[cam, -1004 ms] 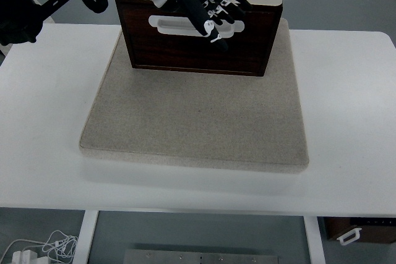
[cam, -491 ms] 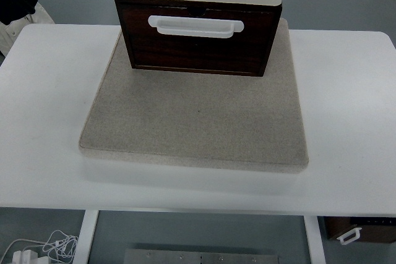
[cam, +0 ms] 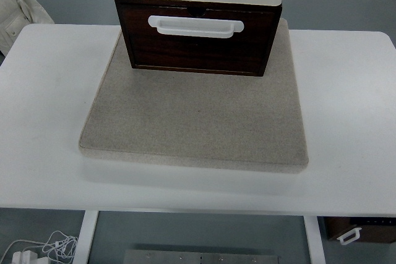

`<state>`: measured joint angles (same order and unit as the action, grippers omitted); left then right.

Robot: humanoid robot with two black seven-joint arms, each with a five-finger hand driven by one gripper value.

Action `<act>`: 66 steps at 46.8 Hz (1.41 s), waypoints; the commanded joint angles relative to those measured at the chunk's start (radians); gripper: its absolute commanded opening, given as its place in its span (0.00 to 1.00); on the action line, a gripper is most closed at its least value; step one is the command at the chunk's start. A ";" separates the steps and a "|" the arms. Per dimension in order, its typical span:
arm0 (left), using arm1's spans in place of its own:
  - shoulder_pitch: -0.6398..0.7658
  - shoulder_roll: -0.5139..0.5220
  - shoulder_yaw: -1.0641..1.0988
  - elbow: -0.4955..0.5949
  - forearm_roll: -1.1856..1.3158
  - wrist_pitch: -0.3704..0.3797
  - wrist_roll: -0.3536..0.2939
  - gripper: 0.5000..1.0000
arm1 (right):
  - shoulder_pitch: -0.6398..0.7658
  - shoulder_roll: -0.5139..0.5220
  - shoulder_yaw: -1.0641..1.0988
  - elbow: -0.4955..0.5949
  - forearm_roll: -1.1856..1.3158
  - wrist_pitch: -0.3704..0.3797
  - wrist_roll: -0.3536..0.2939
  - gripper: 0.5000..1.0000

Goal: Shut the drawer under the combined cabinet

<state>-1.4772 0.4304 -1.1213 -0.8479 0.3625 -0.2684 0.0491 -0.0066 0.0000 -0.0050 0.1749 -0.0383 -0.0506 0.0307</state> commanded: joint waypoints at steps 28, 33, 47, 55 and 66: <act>0.064 0.027 -0.031 0.472 -0.155 0.288 -0.003 1.00 | -0.003 0.000 0.005 0.009 -0.002 0.006 0.000 0.90; 0.144 0.027 -0.031 0.467 -0.215 0.275 0.015 1.00 | -0.003 0.000 0.005 0.009 -0.002 0.006 0.000 0.90; 0.345 -0.007 -0.032 0.475 -0.307 0.117 0.018 1.00 | -0.004 0.000 0.007 0.009 0.000 0.008 0.006 0.90; 0.409 -0.031 -0.032 0.480 -0.367 -0.047 0.018 1.00 | -0.004 0.000 0.007 0.009 0.002 0.008 0.006 0.90; 0.457 -0.090 -0.034 0.500 -0.407 -0.098 0.006 1.00 | -0.006 0.000 0.007 0.009 0.002 0.008 0.006 0.90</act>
<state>-1.0250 0.3571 -1.1546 -0.3611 -0.0412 -0.3620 0.0583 -0.0120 0.0000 0.0016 0.1841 -0.0368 -0.0429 0.0369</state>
